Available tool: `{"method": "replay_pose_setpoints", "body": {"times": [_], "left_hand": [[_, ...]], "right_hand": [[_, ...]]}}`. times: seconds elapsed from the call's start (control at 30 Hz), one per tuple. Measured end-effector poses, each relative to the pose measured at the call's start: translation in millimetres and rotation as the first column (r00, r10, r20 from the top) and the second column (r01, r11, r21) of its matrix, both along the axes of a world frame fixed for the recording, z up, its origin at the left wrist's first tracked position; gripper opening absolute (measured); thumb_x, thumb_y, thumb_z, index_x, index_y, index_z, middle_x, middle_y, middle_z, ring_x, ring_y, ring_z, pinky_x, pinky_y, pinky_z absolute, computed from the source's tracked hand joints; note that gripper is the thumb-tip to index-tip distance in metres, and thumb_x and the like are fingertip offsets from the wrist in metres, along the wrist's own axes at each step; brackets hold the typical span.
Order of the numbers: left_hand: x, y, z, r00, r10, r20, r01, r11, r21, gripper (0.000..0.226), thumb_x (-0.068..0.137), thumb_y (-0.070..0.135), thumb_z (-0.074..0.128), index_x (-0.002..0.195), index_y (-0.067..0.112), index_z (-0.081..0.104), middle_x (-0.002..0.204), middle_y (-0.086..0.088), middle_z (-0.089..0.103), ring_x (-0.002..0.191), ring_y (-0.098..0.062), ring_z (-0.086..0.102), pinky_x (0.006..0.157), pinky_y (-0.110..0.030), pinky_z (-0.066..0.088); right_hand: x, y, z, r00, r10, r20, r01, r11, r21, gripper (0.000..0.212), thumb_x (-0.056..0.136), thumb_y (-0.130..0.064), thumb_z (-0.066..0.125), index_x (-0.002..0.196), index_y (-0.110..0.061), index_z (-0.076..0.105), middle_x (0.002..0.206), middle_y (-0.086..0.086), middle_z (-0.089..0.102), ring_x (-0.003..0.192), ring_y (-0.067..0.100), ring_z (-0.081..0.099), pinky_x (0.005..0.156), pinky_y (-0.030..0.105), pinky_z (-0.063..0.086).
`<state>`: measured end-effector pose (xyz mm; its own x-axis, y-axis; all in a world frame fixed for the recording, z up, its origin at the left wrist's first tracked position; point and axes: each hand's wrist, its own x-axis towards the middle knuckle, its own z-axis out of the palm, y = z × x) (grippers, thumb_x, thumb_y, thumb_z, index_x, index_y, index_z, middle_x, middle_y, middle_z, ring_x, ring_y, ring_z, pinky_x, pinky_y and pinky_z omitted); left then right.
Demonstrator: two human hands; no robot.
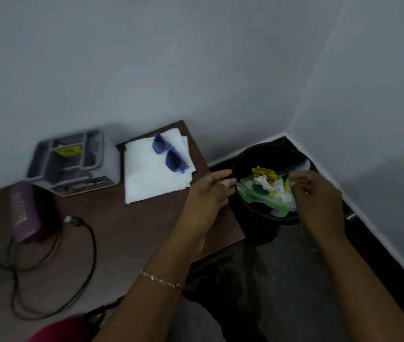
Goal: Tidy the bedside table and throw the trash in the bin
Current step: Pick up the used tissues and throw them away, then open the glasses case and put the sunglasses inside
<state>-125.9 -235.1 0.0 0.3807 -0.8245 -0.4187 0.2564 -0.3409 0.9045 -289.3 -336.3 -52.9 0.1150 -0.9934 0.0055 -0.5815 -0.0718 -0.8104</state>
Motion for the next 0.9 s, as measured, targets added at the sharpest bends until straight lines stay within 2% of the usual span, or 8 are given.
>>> {"method": "replay_pose_setpoints", "body": {"times": [0.27,0.37,0.43,0.5,0.57,0.7,0.77,0.9], "left_hand": [[75.4,98.9,25.5,0.971,0.236,0.034,-0.236,0.972,0.005,0.025,0.097,0.008,0.043,0.112,0.018,0.061,0.114,-0.002,0.068,0.107,-0.014,0.064,0.093,-0.024,0.047],[105.1,138.3,26.5,0.930,0.363,0.054,-0.364,0.931,0.005,0.025,0.096,0.007,0.045,0.112,0.017,0.061,0.112,-0.002,0.068,0.105,-0.015,0.064,0.091,-0.025,0.047],[123.7,157.5,25.0,0.877,0.473,0.086,-0.474,0.881,-0.018,0.023,0.095,0.007,0.047,0.113,0.014,0.061,0.106,-0.001,0.068,0.098,-0.012,0.064,0.085,-0.021,0.048],[144.5,168.0,22.1,0.792,0.588,0.162,-0.589,0.807,-0.048,0.021,0.095,0.010,0.049,0.112,0.016,0.060,0.098,0.001,0.065,0.088,-0.008,0.059,0.072,-0.016,0.048],[166.3,166.4,18.0,0.704,0.669,0.237,-0.672,0.736,-0.080,0.023,0.095,0.013,0.050,0.117,0.016,0.057,0.108,-0.002,0.063,0.094,-0.011,0.057,0.075,-0.018,0.046],[200.4,143.9,11.3,0.630,0.693,0.350,-0.708,0.698,-0.107,0.038,0.095,0.015,0.048,0.133,0.010,0.045,0.135,-0.008,0.051,0.119,-0.019,0.051,0.105,-0.036,0.040],[212.3,133.8,6.3,0.631,0.664,0.402,-0.691,0.716,-0.098,0.041,0.097,0.016,0.045,0.137,0.007,0.042,0.139,-0.009,0.047,0.128,-0.023,0.045,0.111,-0.036,0.033],[223.6,127.4,-6.7,0.675,0.620,0.401,-0.632,0.766,-0.120,0.032,0.094,0.024,0.041,0.118,0.013,0.059,0.115,-0.007,0.066,0.107,-0.024,0.061,0.098,-0.046,0.047]], "right_hand": [[84.0,49.9,45.7,0.977,0.180,0.112,-0.178,0.984,-0.032,0.015,0.087,-0.010,0.057,0.092,-0.021,0.067,0.086,-0.003,0.069,0.085,0.015,0.066,0.080,0.039,0.054],[121.1,73.4,56.5,0.961,0.239,0.141,-0.239,0.971,-0.013,0.016,0.087,-0.010,0.059,0.089,-0.024,0.066,0.083,-0.005,0.069,0.082,0.014,0.066,0.076,0.028,0.051],[149.8,90.2,59.8,0.947,0.257,0.194,-0.264,0.964,0.011,0.015,0.086,-0.010,0.059,0.091,-0.022,0.067,0.084,-0.002,0.069,0.082,0.015,0.066,0.071,0.021,0.048],[181.8,105.2,60.1,0.934,0.269,0.235,-0.288,0.956,0.053,0.016,0.088,-0.014,0.058,0.099,-0.017,0.068,0.092,0.001,0.070,0.087,0.018,0.065,0.073,0.025,0.046],[214.4,116.8,60.0,0.932,0.271,0.241,-0.305,0.945,0.116,0.025,0.091,-0.020,0.054,0.111,-0.011,0.065,0.102,0.005,0.065,0.092,0.018,0.059,0.078,0.028,0.042],[264.1,128.3,58.7,0.919,0.268,0.289,-0.334,0.920,0.206,0.041,0.097,-0.029,0.044,0.133,-0.009,0.049,0.137,0.008,0.053,0.125,0.023,0.048,0.102,0.031,0.034],[279.2,127.6,56.8,0.921,0.305,0.244,-0.357,0.909,0.213,0.043,0.099,-0.031,0.038,0.136,-0.011,0.044,0.143,0.006,0.047,0.131,0.023,0.042,0.104,0.030,0.030],[293.6,124.5,51.7,0.897,0.398,0.193,-0.432,0.882,0.189,0.034,0.100,-0.025,0.032,0.112,-0.007,0.059,0.118,0.012,0.061,0.102,0.025,0.053,0.082,0.026,0.034]]}}
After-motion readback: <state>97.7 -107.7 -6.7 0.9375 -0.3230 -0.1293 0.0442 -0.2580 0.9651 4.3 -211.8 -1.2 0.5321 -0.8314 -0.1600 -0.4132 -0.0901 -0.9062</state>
